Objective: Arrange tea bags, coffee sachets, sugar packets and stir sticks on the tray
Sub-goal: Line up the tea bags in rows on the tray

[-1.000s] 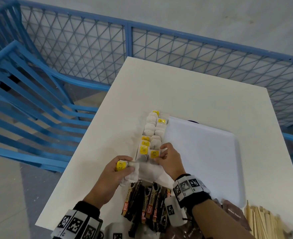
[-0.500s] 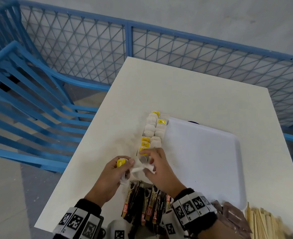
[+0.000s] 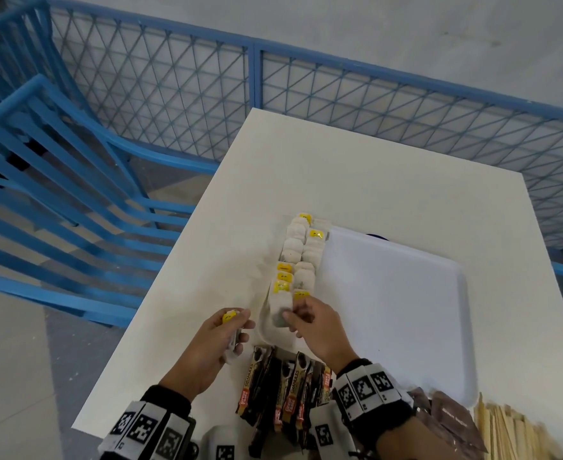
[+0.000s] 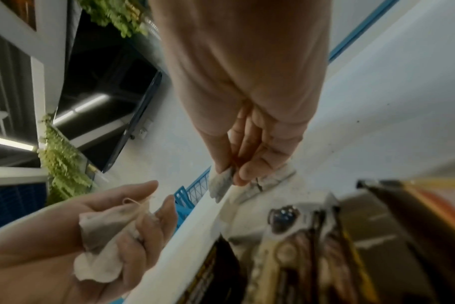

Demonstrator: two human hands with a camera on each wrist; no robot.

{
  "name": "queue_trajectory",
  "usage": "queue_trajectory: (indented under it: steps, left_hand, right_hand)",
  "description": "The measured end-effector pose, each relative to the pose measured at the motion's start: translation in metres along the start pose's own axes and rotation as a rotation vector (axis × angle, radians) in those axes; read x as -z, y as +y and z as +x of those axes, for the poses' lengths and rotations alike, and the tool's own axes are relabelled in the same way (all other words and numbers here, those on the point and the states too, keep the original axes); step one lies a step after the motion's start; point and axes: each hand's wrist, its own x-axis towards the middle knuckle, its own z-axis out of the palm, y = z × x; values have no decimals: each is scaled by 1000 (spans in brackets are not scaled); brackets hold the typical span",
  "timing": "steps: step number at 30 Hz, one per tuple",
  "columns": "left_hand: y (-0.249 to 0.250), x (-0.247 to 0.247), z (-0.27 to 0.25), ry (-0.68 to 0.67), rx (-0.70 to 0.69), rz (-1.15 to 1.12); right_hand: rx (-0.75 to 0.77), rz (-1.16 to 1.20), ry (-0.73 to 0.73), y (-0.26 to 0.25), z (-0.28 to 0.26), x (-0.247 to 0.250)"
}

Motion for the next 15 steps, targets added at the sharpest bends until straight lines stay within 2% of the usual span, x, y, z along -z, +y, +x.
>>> queue_trajectory:
  steps: [5, 12, 15]
  left_hand:
    - [-4, 5, -2, 11, 17, -4]
    - [-1, 4, -1, -28, 27, -48]
    - [0, 2, -2, -63, 27, -75]
  right_hand:
    - [-59, 14, 21, 2, 2, -10]
    - [-58, -34, 67, 2, 6, -16]
    - [-43, -124, 85, 0, 9, -18]
